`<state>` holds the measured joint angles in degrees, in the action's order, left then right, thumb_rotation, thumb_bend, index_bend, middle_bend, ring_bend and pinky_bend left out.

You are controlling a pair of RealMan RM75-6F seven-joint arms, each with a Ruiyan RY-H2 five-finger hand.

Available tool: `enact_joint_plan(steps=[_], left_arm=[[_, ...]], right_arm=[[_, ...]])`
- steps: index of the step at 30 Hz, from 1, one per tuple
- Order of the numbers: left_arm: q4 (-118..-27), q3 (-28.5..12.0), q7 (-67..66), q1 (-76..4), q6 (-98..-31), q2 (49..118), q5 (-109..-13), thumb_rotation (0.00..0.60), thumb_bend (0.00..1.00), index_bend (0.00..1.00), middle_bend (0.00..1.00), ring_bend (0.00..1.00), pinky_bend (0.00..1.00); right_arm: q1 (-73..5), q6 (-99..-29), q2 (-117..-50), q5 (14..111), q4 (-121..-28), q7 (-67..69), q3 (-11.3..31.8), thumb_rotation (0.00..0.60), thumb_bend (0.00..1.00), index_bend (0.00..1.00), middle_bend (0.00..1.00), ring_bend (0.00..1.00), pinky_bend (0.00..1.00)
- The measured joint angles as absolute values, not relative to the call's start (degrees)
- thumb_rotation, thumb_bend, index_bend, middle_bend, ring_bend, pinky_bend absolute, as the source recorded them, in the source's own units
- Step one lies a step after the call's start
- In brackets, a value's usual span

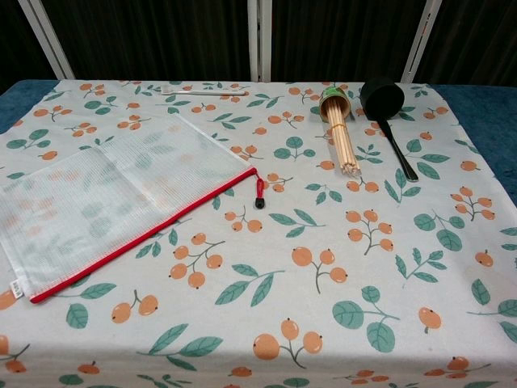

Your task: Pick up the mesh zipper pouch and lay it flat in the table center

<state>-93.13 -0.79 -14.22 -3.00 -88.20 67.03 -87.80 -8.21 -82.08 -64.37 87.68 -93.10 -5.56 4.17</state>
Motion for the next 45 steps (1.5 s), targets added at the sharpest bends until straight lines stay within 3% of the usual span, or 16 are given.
enact_joint_plan(steps=[14,20,25,33,45], left_arm=[[-92.9,-1.8,-14.1,-6.3,-84.9,67.3,-89.0,0.6,0.06,0.18,0.16,0.1,0.17],[-94.0,-4.1,-13.2,-13.1,-80.2,66.8,-92.6,0.6,0.12,0.2,0.17,0.11,0.17],[-93.6,-7.3,-10.5,-22.6,-72.1,68.2,-94.7,0.6,0.22,0.24,0.18,0.12,0.17],[-82.5,-11.3,-4.1,-39.2,-57.3,79.1,-95.0,0.6,0.26,0.35,0.19,0.12,0.17],[-65.7,-11.0,1.0,-54.7,-43.3,94.4,-93.1,0.6,0.26,0.39,0.19,0.12,0.17]], right_arm=[[-9.0,-81.9,-63.9,87.5,-93.9,-6.1,4.7,0.6,0.12,0.03,0.09,0.0,0.0],[-9.4,-82.4,-62.9,88.5,-95.4,-6.7,5.0,0.6,0.12,0.03,0.09,0.0,0.0],[-9.7,-82.3,-62.4,89.1,-96.7,-7.4,5.0,0.6,0.12,0.03,0.09,0.0,0.0],[-9.4,-82.5,-60.9,88.4,-98.7,-9.2,4.8,0.6,0.12,0.03,0.09,0.0,0.0],[-8.7,-82.4,-61.3,86.5,-98.0,-8.8,4.8,0.6,0.12,0.03,0.09,0.0,0.0]])
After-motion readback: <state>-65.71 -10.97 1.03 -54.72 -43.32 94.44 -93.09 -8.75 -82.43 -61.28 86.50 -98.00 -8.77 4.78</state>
